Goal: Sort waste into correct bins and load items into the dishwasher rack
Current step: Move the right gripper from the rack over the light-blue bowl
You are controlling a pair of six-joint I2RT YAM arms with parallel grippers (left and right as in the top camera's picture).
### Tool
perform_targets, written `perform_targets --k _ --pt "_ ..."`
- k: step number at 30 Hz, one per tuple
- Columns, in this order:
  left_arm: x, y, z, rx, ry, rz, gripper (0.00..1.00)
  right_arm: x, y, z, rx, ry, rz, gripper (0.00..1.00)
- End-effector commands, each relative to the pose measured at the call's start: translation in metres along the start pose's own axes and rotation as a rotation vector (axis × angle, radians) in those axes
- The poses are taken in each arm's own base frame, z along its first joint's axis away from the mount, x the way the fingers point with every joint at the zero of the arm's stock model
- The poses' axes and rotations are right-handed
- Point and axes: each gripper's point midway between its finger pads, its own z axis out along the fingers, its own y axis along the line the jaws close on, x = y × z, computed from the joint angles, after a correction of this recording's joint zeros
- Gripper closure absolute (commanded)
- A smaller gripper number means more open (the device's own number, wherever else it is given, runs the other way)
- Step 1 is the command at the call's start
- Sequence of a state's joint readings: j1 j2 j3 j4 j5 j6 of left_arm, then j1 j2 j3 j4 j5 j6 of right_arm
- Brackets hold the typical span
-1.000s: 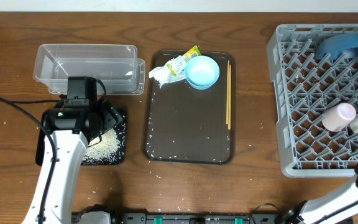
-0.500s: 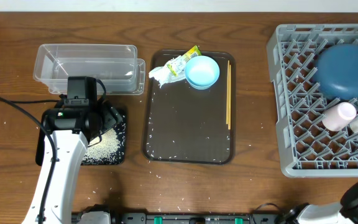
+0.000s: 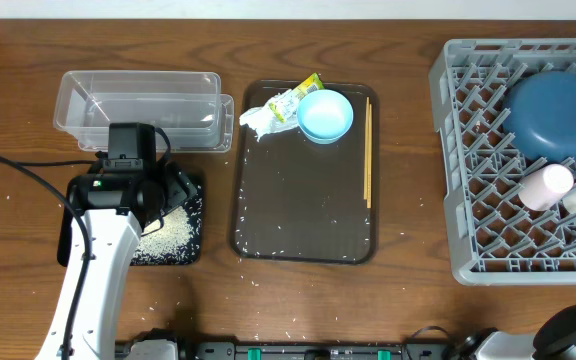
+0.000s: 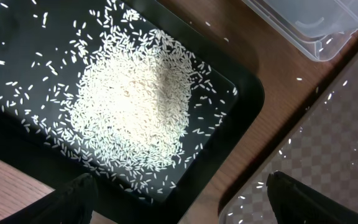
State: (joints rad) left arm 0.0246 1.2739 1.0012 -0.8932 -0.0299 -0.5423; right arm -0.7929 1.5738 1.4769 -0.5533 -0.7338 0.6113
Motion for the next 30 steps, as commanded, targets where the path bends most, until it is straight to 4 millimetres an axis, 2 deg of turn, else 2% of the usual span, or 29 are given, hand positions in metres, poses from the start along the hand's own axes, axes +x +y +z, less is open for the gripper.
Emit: perform_targets --k 1,6,9,12,14,17,19,22,26,30 --pt "-0.005 0.001 -0.003 -0.008 -0.013 0.008 0.1 0.008 0.027 -0.011 -0.099 0.029 -0.059 0.01" --pt "-0.005 0.001 -0.003 -0.008 -0.013 0.008 0.1 0.04 0.071 -0.022 -0.341 0.199 -0.075 0.01" --pt "-0.005 0.001 -0.003 -0.008 -0.013 0.008 0.1 0.07 0.094 -0.023 -0.444 0.319 -0.097 0.01" --pt "-0.005 0.001 -0.003 -0.008 -0.013 0.008 0.1 0.112 0.111 -0.015 -0.489 0.438 -0.159 0.01" --pt "-0.005 0.001 -0.003 -0.008 -0.013 0.008 0.1 0.143 0.111 -0.004 -0.43 0.503 -0.18 0.01" --pt "-0.005 0.001 -0.003 -0.008 -0.013 0.008 0.1 0.184 0.091 0.018 -0.2 0.563 -0.215 0.01" --pt "-0.005 0.001 -0.003 -0.008 -0.013 0.008 0.1 0.211 0.075 0.029 -0.023 0.585 -0.289 0.01" --pt "-0.005 0.001 -0.003 -0.008 -0.013 0.008 0.1 0.246 0.065 0.036 0.154 0.602 -0.431 0.01" --pt "-0.005 0.001 -0.003 -0.008 -0.013 0.008 0.1 0.283 0.066 0.036 0.29 0.593 -0.567 0.01" --pt "-0.005 0.001 -0.003 -0.008 -0.013 0.008 0.1 0.319 0.083 0.033 0.282 0.602 -0.674 0.01"
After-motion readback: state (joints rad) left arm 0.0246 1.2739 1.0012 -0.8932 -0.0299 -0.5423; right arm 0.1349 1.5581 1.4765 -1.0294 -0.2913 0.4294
